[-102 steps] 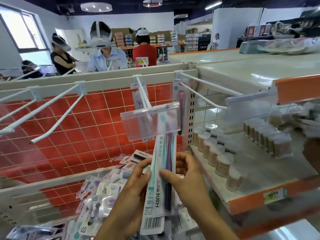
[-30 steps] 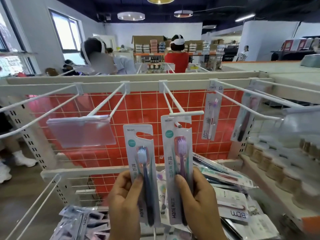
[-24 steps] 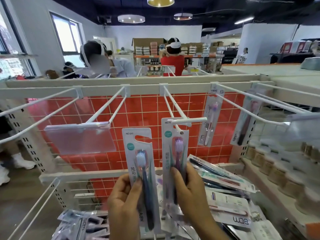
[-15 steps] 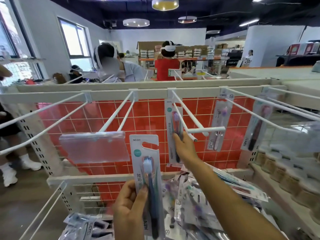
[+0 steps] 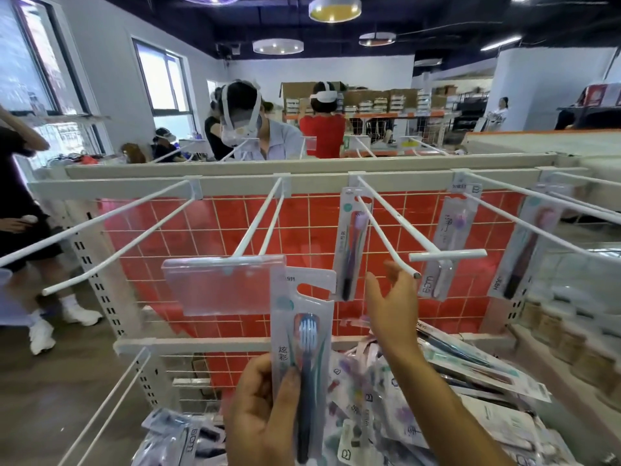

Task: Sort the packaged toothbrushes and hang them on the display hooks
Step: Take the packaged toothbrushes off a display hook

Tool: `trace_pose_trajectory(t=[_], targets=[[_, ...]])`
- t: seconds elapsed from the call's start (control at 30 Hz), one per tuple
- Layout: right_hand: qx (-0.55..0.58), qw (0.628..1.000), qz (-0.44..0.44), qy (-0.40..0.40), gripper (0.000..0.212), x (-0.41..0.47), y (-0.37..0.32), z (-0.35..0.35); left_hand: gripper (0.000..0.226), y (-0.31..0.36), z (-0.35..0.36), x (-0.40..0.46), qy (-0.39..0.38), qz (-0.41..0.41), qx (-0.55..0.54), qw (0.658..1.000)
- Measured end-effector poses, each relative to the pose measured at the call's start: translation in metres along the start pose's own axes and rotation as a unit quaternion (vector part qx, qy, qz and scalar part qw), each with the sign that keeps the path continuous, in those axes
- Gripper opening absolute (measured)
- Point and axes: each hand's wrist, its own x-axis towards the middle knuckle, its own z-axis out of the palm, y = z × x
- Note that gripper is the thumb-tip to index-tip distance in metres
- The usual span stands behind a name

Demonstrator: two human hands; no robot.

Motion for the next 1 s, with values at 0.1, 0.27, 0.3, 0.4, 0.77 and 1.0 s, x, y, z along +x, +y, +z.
trace_pose_trajectory(t=[0.1,0.27,0.3,0.4,0.77,1.0], targets=[[0.030,0.998,-0.043,-0.034,0.018,-0.037,-0.011,-0.008,0.018,0.003,-0.003,0.001,0.014,0.029,0.006,0.999],[0.037,0.995,-0.052,-0.072,0.022,-0.058,-0.008,-0.011,0.020,0.014,-0.006,0.000,0.055,0.042,-0.005,0.998],[0.037,0.996,-0.050,-0.071,0.023,-0.059,-0.006,-0.012,0.022,0.015,-0.006,-0.001,0.059,0.042,-0.013,0.997],[0.037,0.997,-0.040,-0.063,0.025,-0.060,-0.002,-0.014,0.022,0.015,-0.010,-0.001,0.070,0.039,-0.031,0.996],[0.040,0.995,-0.058,-0.076,0.023,-0.070,-0.003,-0.016,0.019,0.017,-0.018,0.009,0.082,0.039,-0.038,0.995],[0.034,0.993,-0.060,-0.094,0.018,-0.073,0.003,-0.010,0.009,0.011,-0.023,0.014,0.077,0.039,-0.026,0.996]])
